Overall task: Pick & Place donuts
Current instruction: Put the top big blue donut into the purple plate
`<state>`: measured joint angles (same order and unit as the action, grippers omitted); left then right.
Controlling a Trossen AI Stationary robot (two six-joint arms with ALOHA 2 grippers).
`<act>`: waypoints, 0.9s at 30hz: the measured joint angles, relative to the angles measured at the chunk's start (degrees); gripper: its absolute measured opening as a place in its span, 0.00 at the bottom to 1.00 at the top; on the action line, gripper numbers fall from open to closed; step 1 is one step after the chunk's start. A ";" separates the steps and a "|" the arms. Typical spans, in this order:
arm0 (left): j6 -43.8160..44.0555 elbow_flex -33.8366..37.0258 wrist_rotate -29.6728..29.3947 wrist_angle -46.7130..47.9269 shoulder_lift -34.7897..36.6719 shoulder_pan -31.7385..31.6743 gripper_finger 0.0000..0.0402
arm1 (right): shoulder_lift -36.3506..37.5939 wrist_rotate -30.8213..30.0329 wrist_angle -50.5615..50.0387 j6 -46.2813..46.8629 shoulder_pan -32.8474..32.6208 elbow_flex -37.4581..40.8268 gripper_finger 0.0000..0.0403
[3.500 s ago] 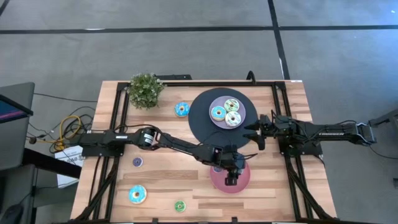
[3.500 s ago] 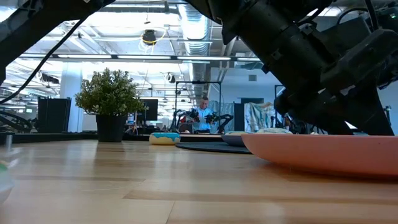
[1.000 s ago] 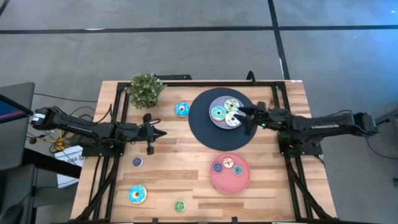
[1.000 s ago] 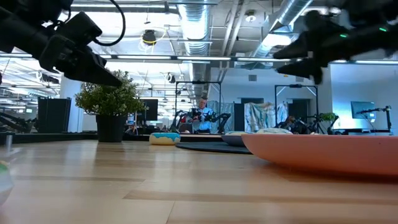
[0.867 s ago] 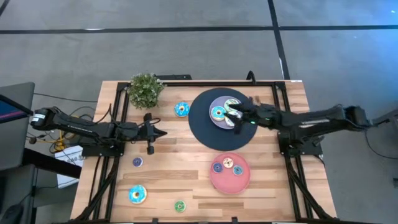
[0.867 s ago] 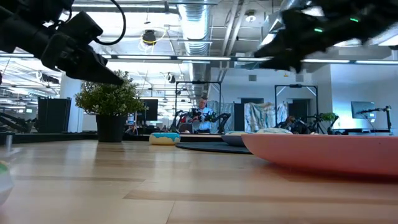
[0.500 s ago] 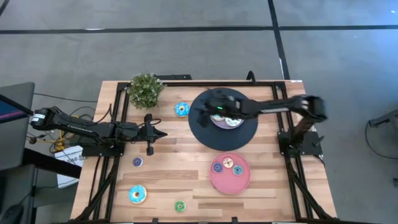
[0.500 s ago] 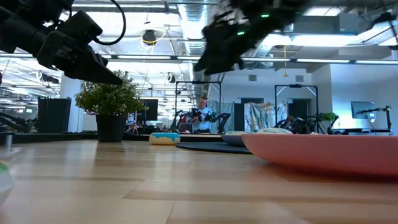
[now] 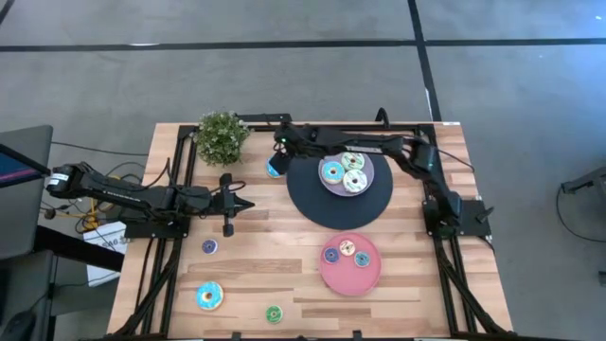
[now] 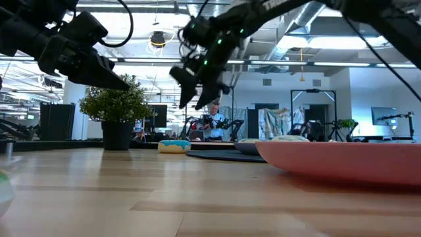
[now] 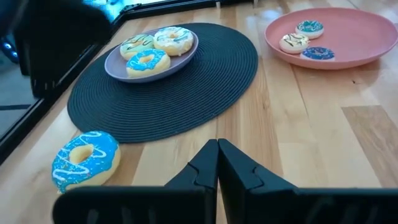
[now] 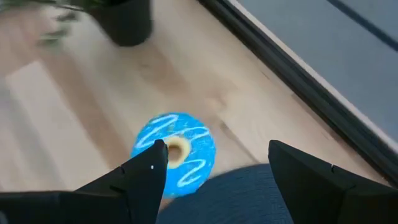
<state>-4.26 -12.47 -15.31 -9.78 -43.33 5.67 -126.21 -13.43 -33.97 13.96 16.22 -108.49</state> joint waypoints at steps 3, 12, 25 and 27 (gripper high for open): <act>-1.00 0.00 -0.01 0.01 0.00 0.00 0.00 | -3.32 0.94 -0.98 3.56 0.44 -2.05 0.67; -2.56 0.00 -0.04 -0.03 0.00 0.00 0.00 | -11.02 -0.52 -3.29 9.70 -0.16 -7.73 0.67; -2.55 0.00 -0.04 -0.20 -0.02 0.00 0.00 | -13.92 -2.77 -9.44 2.52 -1.86 -12.69 0.67; -2.56 0.00 -0.04 -0.20 -0.01 0.00 0.00 | -13.84 -2.16 -7.60 0.77 -2.51 -12.69 0.67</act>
<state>-6.82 -12.47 -15.35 -9.98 -43.35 5.67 -140.05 -15.59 -41.57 14.73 13.71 -121.19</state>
